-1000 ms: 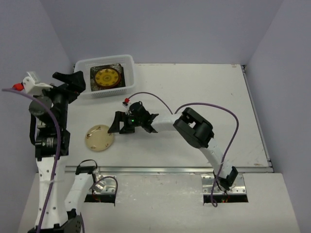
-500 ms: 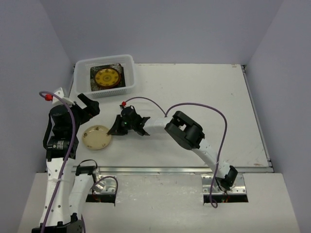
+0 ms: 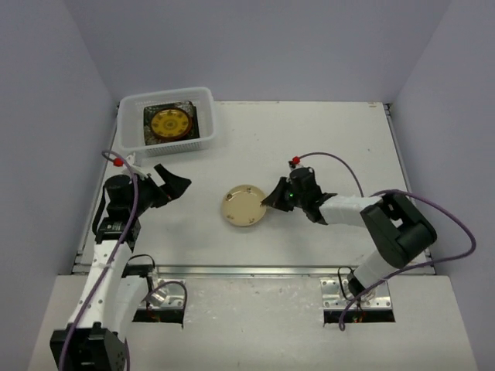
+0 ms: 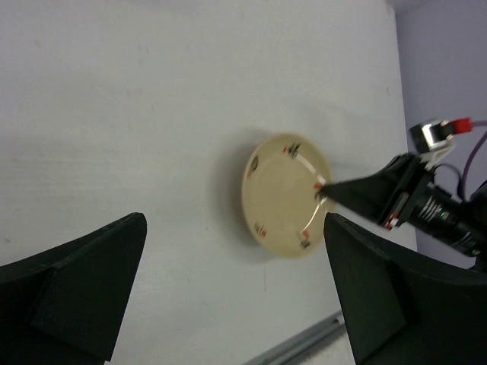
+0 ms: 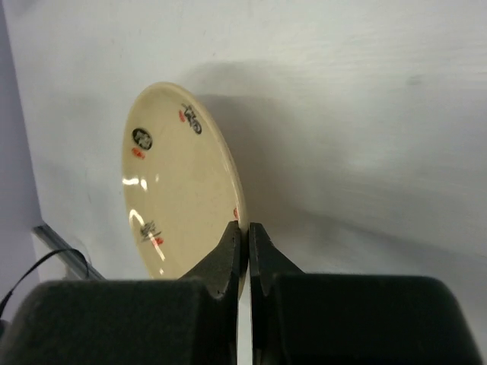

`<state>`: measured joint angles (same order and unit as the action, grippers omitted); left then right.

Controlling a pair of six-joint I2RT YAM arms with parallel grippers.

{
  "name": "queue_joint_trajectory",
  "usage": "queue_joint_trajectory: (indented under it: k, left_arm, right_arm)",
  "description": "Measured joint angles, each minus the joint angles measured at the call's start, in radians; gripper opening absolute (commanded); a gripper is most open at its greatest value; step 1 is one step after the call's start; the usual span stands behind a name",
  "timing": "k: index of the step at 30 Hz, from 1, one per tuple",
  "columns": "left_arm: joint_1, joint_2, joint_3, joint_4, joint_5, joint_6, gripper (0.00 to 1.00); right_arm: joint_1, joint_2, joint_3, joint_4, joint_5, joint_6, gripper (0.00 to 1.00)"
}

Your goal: Place the plates into the plastic bin on the countertop

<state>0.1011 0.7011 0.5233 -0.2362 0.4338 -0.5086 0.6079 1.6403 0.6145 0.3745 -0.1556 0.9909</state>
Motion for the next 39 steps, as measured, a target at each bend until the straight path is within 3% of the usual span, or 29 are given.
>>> queue_joint_trajectory:
  k: [6,11,16,17,20,21,23,24,25,27,28,33,39]
  left_arm:
    - [-0.250,0.325,-0.155,0.308,0.108,-0.156,1.00]
    - [-0.349,0.489,-0.148,0.544,0.168,-0.229,0.97]
    - [-0.402,0.591,-0.123,0.669,0.173,-0.264,0.88]
    - [-0.410,0.607,-0.119,0.684,0.174,-0.271,0.77]
    - [-0.428,0.649,-0.105,0.720,0.175,-0.285,0.19]
    - [-0.434,0.659,-0.099,0.727,0.177,-0.295,0.05]
    - [-0.446,0.671,-0.085,0.746,0.186,-0.304,0.00]
    - [-0.450,0.674,-0.076,0.750,0.187,-0.306,0.00]
    - [-0.452,0.674,-0.066,0.742,0.184,-0.303,0.00]
    - [-0.455,0.671,-0.045,0.710,0.168,-0.297,0.00]
    - [-0.455,0.668,-0.032,0.686,0.153,-0.293,0.00]
    - [-0.377,0.590,0.071,0.506,-0.046,-0.281,0.00]
    - [-0.076,0.584,0.276,0.358,-0.289,-0.330,0.00]
  right_arm:
    - [-0.210,-0.188,-0.103,0.007,-0.147,-0.100,0.00]
    - [-0.242,-0.238,-0.123,0.022,-0.269,-0.134,0.00]
    - [-0.246,-0.261,-0.132,0.071,-0.373,-0.125,0.00]
    - [-0.246,-0.261,-0.133,0.087,-0.391,-0.118,0.00]
    - [-0.246,-0.259,-0.135,0.132,-0.437,-0.095,0.00]
    - [-0.246,-0.258,-0.136,0.146,-0.449,-0.088,0.00]
    - [-0.246,-0.253,-0.137,0.162,-0.453,-0.084,0.01]
    - [-0.249,-0.250,-0.140,0.167,-0.452,-0.081,0.16]
    - [-0.255,-0.249,-0.143,0.174,-0.454,-0.076,0.55]
    - [-0.259,-0.250,-0.145,0.181,-0.450,-0.072,0.94]
    - [-0.261,-0.250,-0.145,0.182,-0.451,-0.068,0.99]
    - [-0.297,-0.322,-0.177,0.092,-0.392,-0.068,0.99]
    - [-0.321,-0.508,-0.214,-0.112,-0.258,-0.117,0.99]
